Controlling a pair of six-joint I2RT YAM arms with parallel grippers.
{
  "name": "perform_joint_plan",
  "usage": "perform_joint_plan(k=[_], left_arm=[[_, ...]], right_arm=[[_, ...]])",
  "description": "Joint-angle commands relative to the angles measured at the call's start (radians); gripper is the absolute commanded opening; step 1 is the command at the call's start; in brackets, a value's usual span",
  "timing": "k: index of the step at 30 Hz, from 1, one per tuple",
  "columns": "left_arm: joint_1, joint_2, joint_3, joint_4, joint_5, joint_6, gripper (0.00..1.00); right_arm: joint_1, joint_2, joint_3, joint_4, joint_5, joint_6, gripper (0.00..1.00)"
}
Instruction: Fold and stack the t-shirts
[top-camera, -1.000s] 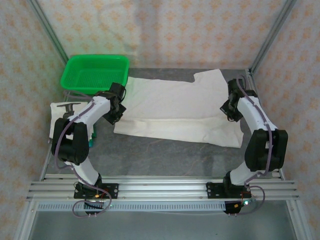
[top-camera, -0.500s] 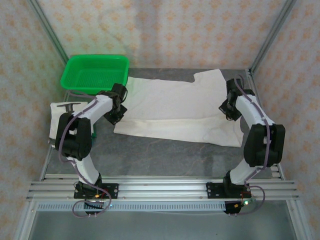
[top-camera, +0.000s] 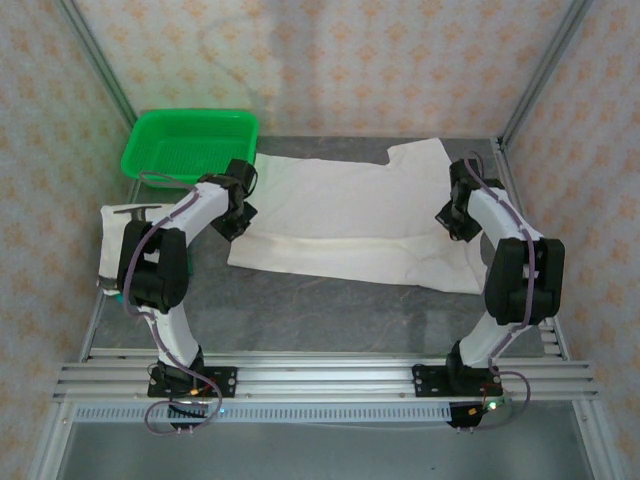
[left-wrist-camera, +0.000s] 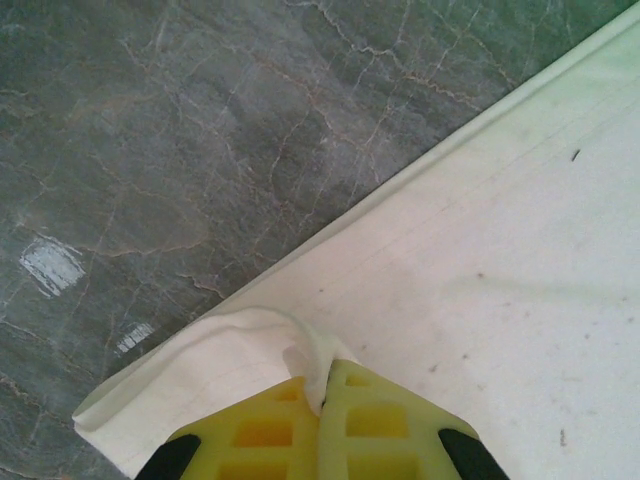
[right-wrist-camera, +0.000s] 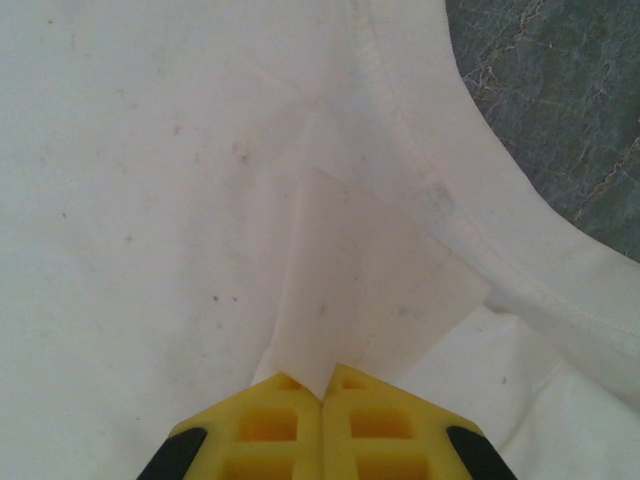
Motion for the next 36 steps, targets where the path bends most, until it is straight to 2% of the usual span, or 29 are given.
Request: perform_joint_plan(k=[1,15,18,19,20,21,22,24,29,30,32,36], left_arm=[[0.014,0.017,0.055,-0.037,-0.040,0.025,0.00],[0.015,0.048,0.063,-0.042,-0.050,0.024,0.00],[0.016,0.049,0.046,-0.033,-0.051,0.018,0.03],[0.017,0.050,0.043,-0.029,-0.047,0.017,0.08],[0.017,0.052,0.041,-0.026,-0.041,0.016,0.14],[0.018,0.051,0.039,-0.022,-0.033,0.017,0.19],[0.019,0.049,0.037,-0.015,-0.023,0.018,0.28],[0.018,0.027,0.025,0.007,-0.012,0.021,0.47],[0.013,-0.066,-0.024,0.086,-0.011,0.069,0.88],[0.006,-0.082,-0.028,0.097,-0.010,0.087,0.94],[-0.020,-0.100,-0.020,0.101,-0.010,0.141,1.00],[-0.084,-0.087,-0.003,0.113,0.019,0.191,0.99]], right_arm=[[-0.008,0.015,-0.007,0.012,0.020,-0.004,0.00],[-0.011,0.023,-0.020,0.025,0.018,-0.004,0.00],[-0.012,0.031,-0.020,0.040,0.015,-0.006,0.07],[-0.012,0.034,-0.019,0.050,0.007,-0.011,0.16],[-0.012,0.035,-0.019,0.067,-0.014,-0.029,0.32],[-0.012,0.030,-0.021,0.086,-0.035,-0.043,0.44],[-0.012,0.019,-0.026,0.102,-0.050,-0.050,0.54],[-0.012,-0.014,-0.034,0.119,-0.054,-0.071,0.65],[-0.011,-0.160,-0.119,0.178,-0.005,-0.127,0.84],[-0.012,-0.199,-0.151,0.192,0.012,-0.125,0.86],[-0.012,-0.276,-0.220,0.225,0.003,-0.127,0.86],[-0.012,-0.403,-0.379,0.320,-0.128,-0.110,0.85]])
